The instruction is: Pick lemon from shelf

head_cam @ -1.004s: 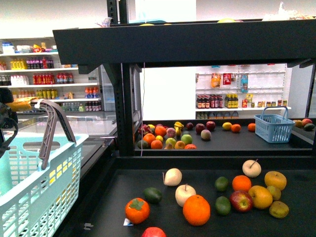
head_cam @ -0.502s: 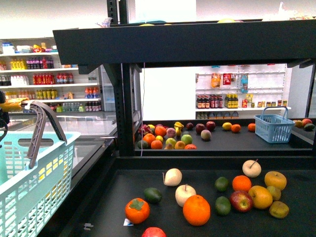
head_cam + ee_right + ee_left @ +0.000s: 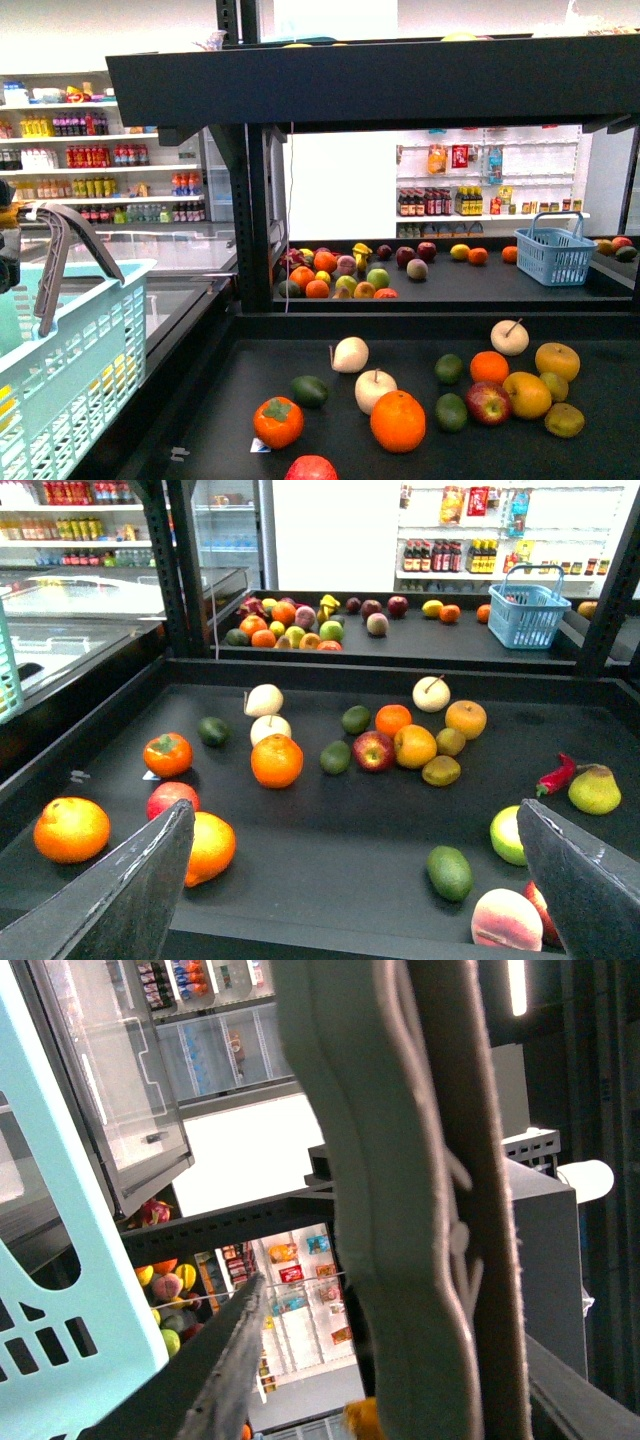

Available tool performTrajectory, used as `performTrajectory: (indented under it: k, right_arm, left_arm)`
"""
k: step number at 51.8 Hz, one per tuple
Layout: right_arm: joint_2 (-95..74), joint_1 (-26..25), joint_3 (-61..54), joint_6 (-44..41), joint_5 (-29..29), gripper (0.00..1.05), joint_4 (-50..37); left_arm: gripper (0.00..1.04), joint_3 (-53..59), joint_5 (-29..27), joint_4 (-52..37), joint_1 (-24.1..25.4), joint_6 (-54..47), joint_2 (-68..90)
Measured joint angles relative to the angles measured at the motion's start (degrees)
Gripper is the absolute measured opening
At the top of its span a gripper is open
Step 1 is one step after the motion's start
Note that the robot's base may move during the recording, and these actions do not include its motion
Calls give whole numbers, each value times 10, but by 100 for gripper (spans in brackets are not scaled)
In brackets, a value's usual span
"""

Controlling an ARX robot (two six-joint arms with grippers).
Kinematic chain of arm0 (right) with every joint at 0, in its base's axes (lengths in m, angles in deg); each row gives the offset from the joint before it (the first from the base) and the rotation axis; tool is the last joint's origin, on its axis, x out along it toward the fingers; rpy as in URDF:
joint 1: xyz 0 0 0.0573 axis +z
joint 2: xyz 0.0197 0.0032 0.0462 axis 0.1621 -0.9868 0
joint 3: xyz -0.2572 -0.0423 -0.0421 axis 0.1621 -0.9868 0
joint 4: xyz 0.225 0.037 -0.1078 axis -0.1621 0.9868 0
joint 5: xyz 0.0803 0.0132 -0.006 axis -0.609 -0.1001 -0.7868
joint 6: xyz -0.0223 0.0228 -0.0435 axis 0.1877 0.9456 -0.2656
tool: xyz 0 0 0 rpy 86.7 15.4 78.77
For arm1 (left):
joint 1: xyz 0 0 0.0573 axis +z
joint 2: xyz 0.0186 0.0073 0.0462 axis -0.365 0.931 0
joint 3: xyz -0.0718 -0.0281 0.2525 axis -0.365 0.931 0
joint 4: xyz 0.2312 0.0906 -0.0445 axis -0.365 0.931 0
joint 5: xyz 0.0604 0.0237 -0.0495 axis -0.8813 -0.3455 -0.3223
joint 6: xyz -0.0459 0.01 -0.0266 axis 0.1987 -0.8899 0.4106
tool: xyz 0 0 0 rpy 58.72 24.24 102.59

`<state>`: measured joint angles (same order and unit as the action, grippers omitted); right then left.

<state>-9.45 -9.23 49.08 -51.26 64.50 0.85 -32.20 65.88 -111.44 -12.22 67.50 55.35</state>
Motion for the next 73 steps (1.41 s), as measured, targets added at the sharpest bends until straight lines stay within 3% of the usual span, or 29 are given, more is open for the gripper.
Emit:
performTrajectory:
  k: [5, 10, 28, 36, 37, 48, 58, 62, 68, 73]
  right_arm:
    - [0, 0, 0, 0, 0, 97, 0]
    - [0, 0, 0, 0, 0, 97, 0]
    - [0, 0, 0, 0, 0, 97, 0]
    - [0, 0, 0, 0, 0, 97, 0]
    - [0, 0, 0, 0, 0, 97, 0]
    - [0, 0, 0, 0, 0, 97, 0]
    - [0, 0, 0, 0, 0, 97, 0]
    - [0, 0, 0, 0, 0, 97, 0]
    - [0, 0, 0, 0, 0, 97, 0]
    - [0, 0, 0, 0, 0, 97, 0]
  left_arm:
    - [86, 10, 11, 21, 0, -22, -7]
    - [99, 24, 23, 40, 0, -42, -23]
    - [97, 89, 40, 71, 0, -92, -120]
    - [97, 136, 26, 159, -1, -115, -188]
    - [97, 185, -15, 285, -8, -161, -274]
    - [97, 283, -89, 416, -56, -291, -429]
    - [97, 385, -182, 447, -145, -446, -629]
    - [84, 445, -131, 428, -175, -561, -698]
    - [54, 611, -181, 427, -258, -731, -869]
    - [32, 675, -161, 427, -242, -760, -926]
